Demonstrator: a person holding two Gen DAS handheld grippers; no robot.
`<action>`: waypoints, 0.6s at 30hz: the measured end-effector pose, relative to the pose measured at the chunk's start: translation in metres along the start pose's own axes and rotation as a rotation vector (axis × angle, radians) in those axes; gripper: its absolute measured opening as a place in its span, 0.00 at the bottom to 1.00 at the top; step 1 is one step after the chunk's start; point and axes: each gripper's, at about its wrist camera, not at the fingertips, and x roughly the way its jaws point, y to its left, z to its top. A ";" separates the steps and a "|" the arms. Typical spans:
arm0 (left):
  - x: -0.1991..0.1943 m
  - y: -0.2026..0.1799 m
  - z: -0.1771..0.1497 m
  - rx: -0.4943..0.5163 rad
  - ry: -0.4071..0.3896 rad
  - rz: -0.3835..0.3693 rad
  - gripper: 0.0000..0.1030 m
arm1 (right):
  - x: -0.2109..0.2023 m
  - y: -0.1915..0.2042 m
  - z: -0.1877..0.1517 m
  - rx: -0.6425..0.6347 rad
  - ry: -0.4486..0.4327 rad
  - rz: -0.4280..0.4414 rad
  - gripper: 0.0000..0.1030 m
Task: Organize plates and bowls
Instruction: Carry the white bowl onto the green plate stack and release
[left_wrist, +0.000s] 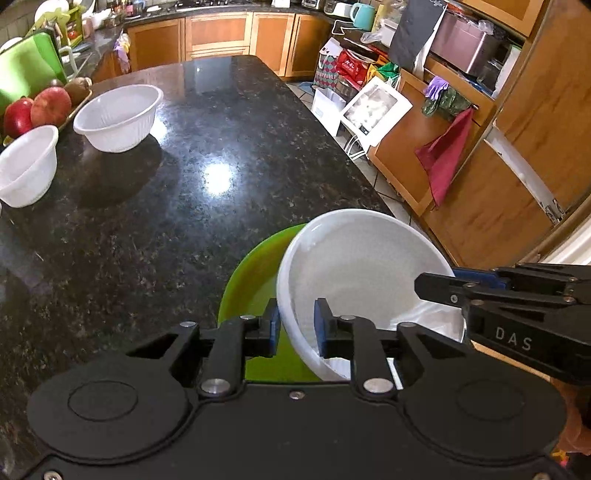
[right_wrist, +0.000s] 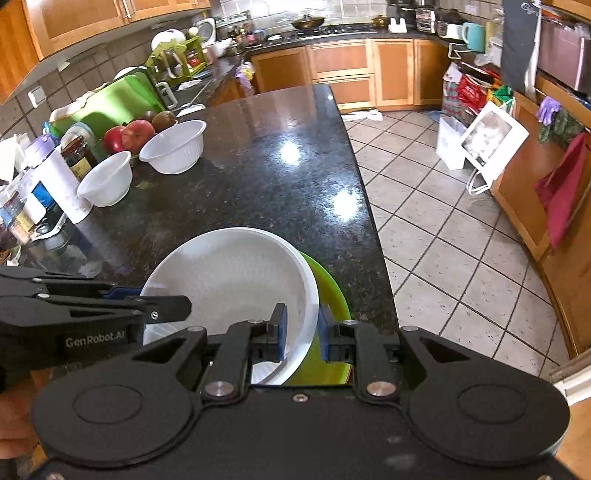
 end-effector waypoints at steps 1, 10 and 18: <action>0.001 0.000 0.001 -0.007 0.006 -0.003 0.36 | 0.001 0.000 0.001 -0.002 0.001 0.007 0.21; 0.003 0.001 0.003 -0.042 -0.001 0.018 0.40 | 0.001 -0.002 0.001 -0.032 -0.009 0.043 0.24; -0.002 0.003 0.005 -0.053 -0.032 0.018 0.46 | 0.000 -0.005 0.002 -0.031 -0.039 0.029 0.37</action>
